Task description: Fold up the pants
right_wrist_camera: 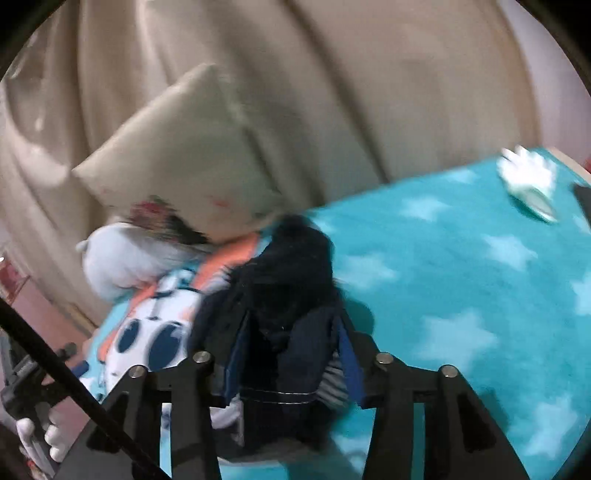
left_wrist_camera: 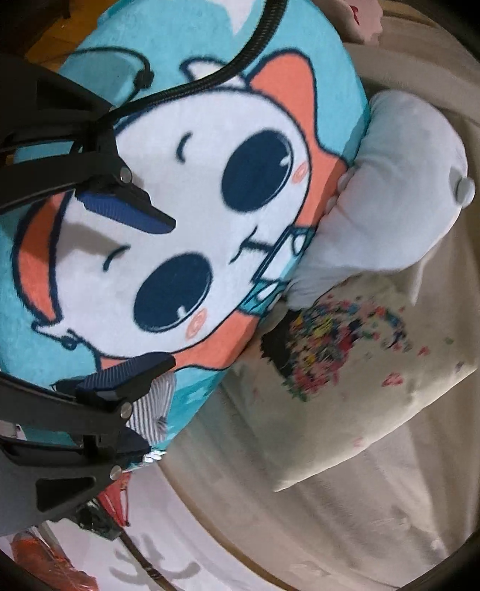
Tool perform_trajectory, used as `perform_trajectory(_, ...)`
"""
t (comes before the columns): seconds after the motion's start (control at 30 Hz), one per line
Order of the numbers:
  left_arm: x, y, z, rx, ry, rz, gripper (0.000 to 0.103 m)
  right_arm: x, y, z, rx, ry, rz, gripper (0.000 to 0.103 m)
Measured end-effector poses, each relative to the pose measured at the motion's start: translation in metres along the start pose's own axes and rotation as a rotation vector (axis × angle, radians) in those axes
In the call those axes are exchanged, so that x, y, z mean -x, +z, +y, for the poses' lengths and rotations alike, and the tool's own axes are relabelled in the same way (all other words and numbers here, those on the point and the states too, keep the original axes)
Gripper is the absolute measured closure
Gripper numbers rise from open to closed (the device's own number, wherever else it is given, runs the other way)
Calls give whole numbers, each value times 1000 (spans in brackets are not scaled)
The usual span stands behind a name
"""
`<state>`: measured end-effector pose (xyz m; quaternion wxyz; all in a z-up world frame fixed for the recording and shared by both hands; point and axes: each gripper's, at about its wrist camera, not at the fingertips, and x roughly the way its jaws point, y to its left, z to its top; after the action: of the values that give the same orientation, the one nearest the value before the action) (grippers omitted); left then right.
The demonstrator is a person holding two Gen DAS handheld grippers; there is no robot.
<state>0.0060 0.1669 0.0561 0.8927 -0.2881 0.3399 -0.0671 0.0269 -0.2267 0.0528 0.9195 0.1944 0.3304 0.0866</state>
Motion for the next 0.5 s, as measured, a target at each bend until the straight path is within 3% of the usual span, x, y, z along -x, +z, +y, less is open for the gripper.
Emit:
perform_trajectory(0.1,-7,-5,-11,-16,-7,16,35,30,7,-16,-23,-39,-77,54)
perform_trajectory(0.23,-14,-13,-25,-35,-21,42,35,55,27,-1,26,12,-153,54)
perform_trajectory(0.43,-2,-9,-45,-64,-53,51,35,30,32,35,93,114,-52,54)
perform_trajectory(0.5,4,-7,-47,-72,-58,34,33,20,28,45,144,104,-9,54)
